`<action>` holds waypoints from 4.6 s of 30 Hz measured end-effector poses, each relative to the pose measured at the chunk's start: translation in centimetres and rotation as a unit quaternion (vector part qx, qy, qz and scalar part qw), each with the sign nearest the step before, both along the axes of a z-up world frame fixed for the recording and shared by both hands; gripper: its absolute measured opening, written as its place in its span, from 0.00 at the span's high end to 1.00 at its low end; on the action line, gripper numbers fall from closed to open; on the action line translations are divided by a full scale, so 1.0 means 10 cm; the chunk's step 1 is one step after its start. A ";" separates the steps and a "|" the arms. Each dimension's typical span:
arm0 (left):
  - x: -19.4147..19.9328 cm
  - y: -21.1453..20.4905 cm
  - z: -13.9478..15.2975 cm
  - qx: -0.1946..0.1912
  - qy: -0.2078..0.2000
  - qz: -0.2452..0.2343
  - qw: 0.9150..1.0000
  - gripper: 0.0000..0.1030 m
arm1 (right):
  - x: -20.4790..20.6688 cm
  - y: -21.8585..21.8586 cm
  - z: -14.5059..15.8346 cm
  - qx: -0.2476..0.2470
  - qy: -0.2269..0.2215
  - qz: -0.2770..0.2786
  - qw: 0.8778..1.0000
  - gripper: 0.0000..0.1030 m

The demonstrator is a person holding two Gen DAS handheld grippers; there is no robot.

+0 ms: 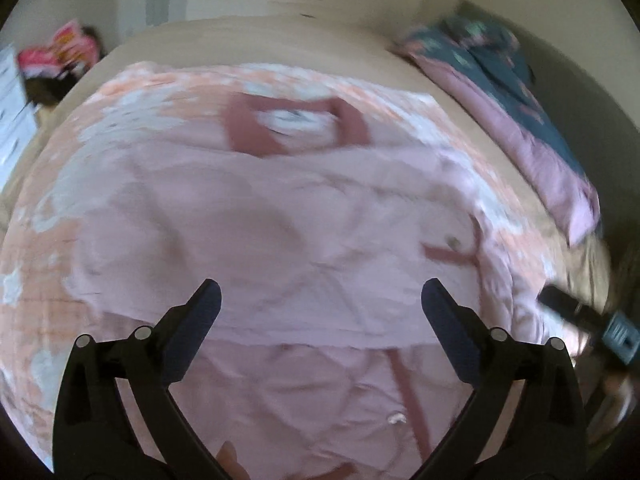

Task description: Fold large clothes

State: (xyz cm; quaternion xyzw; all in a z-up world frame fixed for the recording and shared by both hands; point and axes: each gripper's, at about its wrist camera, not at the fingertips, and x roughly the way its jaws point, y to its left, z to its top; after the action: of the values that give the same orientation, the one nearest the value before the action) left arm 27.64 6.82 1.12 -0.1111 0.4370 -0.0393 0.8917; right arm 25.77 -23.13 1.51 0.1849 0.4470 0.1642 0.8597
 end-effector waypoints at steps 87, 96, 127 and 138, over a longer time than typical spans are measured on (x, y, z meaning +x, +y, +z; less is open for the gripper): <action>0.64 0.83 -0.89 0.001 0.054 0.065 0.996 0.08 | 1.16 1.85 -0.48 -0.237 -0.035 0.195 0.951 0.32; 0.53 0.77 -0.83 0.012 0.045 0.068 0.997 0.08 | 1.14 1.88 -0.70 -0.239 -0.037 0.168 0.956 0.27; -0.12 0.62 -0.17 0.013 0.015 0.072 0.997 0.09 | 0.41 1.40 0.18 -0.161 -0.092 0.130 0.974 0.04; -0.35 0.48 0.12 0.014 -0.009 0.058 0.998 0.09 | 0.14 1.29 0.51 -0.152 -0.122 0.127 0.973 0.04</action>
State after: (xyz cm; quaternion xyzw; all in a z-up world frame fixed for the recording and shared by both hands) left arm 24.17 11.65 2.32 -0.1232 0.4226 0.0176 0.8977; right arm 27.14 -10.26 6.57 -0.0278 0.3785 0.2237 0.8977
